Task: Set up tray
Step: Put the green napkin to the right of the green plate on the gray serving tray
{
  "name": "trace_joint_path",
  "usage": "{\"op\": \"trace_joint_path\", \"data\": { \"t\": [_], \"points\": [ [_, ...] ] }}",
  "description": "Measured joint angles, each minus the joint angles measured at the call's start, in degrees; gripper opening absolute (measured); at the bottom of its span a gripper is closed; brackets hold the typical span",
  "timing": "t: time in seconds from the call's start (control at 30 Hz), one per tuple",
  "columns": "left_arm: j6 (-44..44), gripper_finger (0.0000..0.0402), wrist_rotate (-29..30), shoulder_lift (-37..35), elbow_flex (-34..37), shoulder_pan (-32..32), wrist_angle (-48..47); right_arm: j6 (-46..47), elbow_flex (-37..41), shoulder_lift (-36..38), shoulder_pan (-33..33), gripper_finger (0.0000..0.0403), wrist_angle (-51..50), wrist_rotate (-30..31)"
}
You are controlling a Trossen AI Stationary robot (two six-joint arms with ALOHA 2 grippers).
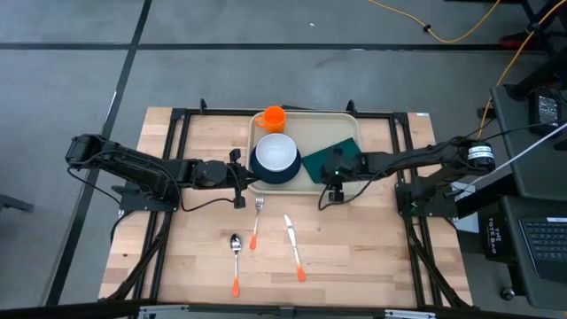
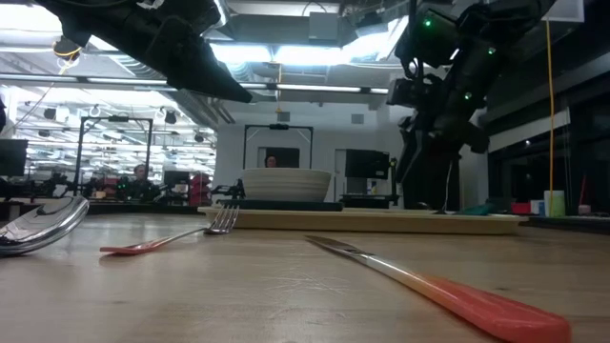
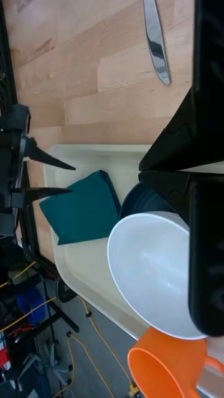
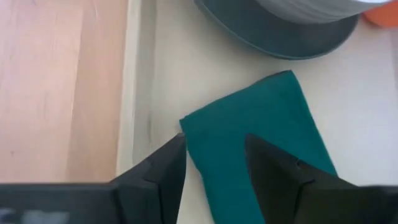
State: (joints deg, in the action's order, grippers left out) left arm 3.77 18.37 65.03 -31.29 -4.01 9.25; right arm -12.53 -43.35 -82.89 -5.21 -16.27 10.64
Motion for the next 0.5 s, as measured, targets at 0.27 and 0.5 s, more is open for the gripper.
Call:
{"op": "trace_joint_path", "data": {
  "t": [0.27, 0.5],
  "points": [
    [0.00, 0.0005, 0.00, 0.01, 0.00, 0.00, -0.01, 0.51, 0.02, -4.39, 2.38, 0.0168, 2.99, 3.03],
    [0.00, 0.0002, -0.14, 0.01, 0.00, 0.00, -0.12, 0.61, 0.02, -7.55, 2.42, 0.0168, 5.67, 2.78]
  ]
}}
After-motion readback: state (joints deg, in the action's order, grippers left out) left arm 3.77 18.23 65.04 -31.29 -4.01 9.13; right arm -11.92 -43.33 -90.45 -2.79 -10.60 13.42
